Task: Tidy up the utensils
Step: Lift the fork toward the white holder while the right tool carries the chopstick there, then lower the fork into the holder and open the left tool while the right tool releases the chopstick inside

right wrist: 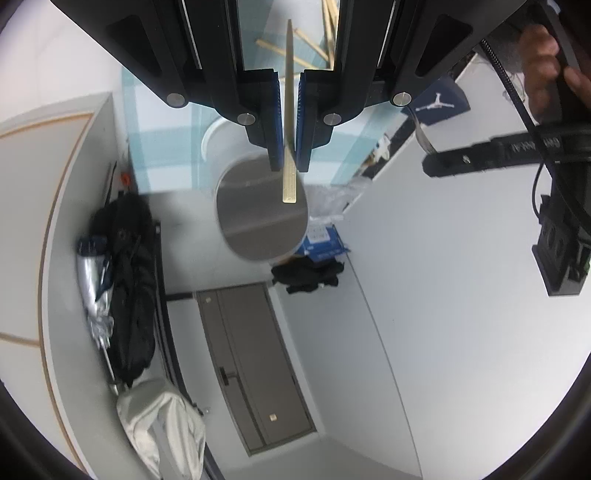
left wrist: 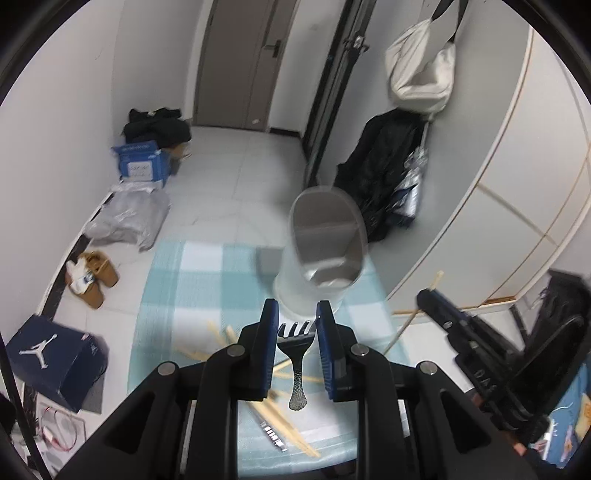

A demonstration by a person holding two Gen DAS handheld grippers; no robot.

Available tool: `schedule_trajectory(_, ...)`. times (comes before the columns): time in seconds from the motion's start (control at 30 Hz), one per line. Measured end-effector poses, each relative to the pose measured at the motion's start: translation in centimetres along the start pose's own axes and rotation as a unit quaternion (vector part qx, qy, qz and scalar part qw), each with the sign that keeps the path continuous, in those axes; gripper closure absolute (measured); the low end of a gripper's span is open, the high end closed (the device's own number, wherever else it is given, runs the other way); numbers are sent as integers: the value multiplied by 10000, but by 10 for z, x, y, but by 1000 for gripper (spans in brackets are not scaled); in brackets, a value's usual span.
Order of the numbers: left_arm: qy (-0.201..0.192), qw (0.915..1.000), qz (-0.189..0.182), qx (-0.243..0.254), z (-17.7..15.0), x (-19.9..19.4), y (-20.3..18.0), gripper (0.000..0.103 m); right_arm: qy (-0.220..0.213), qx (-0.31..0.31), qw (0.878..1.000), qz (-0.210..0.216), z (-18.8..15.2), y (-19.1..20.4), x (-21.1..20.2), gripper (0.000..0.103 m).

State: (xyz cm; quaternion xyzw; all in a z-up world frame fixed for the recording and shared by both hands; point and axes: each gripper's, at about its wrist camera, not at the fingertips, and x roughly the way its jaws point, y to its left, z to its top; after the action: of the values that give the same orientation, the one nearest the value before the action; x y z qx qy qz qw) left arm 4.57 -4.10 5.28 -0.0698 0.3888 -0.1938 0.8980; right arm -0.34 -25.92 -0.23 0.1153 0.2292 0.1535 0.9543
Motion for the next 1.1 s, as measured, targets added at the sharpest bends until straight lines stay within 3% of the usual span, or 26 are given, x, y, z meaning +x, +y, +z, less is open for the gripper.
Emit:
schedule_trajectory(0.23, -208, 9989, -416, -62, 54, -10, -18, 86, -323, -93, 9994, 38, 50, -9, -11, 97)
schedule_trajectory(0.47, -520, 9973, -500, 128, 110, -6, -32, 86, -548, -362, 9978, 48, 110, -13, 4, 97)
schedule_trajectory(0.83, -140, 9982, -480, 336, 151, 43, -28, 86, -862, -643, 9940, 200, 179, -21, 55, 97)
schedule_trajectory(1.1, 260, 9978, -440, 415, 158, 80, -16, 86, -652, -908, 9923, 533, 177, -31, 101, 97)
